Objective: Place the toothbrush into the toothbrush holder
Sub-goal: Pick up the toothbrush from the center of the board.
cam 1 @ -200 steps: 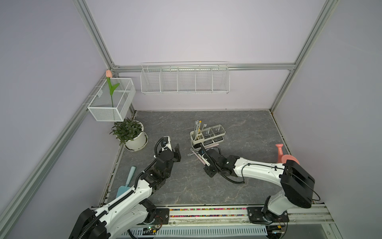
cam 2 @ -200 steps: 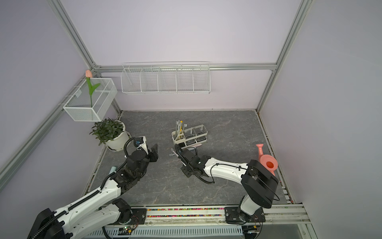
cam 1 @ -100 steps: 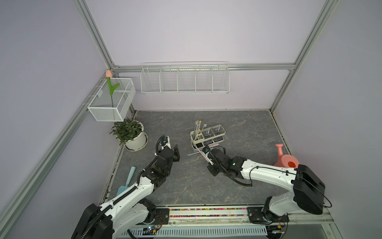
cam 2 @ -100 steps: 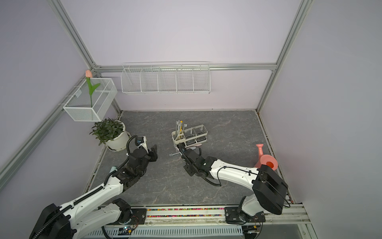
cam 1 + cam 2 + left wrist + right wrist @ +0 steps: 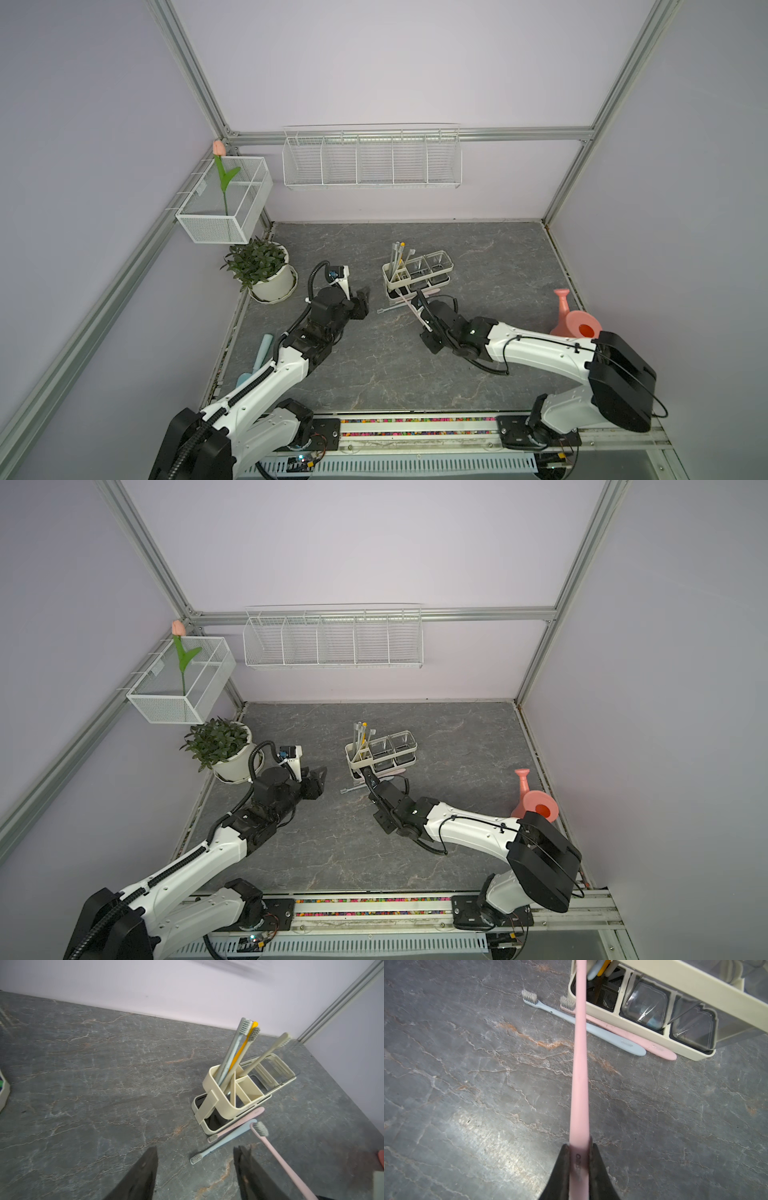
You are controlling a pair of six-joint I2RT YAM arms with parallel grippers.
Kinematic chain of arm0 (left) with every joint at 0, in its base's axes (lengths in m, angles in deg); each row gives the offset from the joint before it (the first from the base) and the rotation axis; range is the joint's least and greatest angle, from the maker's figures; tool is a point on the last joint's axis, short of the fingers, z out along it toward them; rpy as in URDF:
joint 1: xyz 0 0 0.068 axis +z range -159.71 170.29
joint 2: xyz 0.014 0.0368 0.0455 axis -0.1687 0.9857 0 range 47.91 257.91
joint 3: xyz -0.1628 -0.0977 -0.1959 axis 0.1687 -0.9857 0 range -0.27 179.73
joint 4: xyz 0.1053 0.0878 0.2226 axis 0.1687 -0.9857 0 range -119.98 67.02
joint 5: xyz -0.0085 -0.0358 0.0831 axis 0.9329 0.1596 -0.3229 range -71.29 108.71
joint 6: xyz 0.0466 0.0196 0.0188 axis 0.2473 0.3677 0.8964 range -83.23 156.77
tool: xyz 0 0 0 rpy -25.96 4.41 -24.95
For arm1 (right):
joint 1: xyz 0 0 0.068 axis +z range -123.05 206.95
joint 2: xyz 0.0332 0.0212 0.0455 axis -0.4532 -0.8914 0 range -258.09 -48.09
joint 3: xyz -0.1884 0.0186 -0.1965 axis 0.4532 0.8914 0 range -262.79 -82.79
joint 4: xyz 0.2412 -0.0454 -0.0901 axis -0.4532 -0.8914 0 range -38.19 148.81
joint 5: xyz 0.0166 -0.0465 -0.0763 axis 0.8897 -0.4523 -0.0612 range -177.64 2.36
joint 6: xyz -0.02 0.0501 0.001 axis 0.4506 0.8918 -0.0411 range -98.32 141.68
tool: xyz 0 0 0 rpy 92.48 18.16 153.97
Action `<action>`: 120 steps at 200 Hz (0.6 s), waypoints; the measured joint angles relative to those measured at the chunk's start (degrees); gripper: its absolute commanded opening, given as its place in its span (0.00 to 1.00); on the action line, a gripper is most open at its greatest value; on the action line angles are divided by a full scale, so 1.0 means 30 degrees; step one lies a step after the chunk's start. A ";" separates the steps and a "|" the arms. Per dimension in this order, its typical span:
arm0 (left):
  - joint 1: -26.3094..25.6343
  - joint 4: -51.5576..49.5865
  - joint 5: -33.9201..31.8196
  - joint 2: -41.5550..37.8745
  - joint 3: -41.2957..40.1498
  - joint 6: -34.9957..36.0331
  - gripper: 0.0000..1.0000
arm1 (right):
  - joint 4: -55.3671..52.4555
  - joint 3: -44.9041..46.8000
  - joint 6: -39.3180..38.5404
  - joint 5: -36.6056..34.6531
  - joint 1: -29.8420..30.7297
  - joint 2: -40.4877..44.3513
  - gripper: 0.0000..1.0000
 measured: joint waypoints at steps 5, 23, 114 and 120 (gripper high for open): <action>-0.0007 0.0058 0.0270 -0.0007 0.0000 -0.0007 0.63 | 0.0022 0.0000 0.0000 -0.0044 -0.0015 -0.0007 0.07; -0.0007 0.0306 0.1362 0.0168 0.0000 -0.0087 0.64 | 0.0160 0.0000 0.0007 -0.0211 -0.0058 0.0000 0.07; 0.0000 0.2936 0.8495 0.3410 0.0313 -0.0714 0.63 | 0.1341 0.0321 0.0007 -0.0408 -0.0109 0.0758 0.07; 0.0000 0.3104 0.8859 0.3599 0.0386 -0.0721 0.62 | 0.1377 0.0328 0.0007 -0.0408 -0.0109 0.0758 0.07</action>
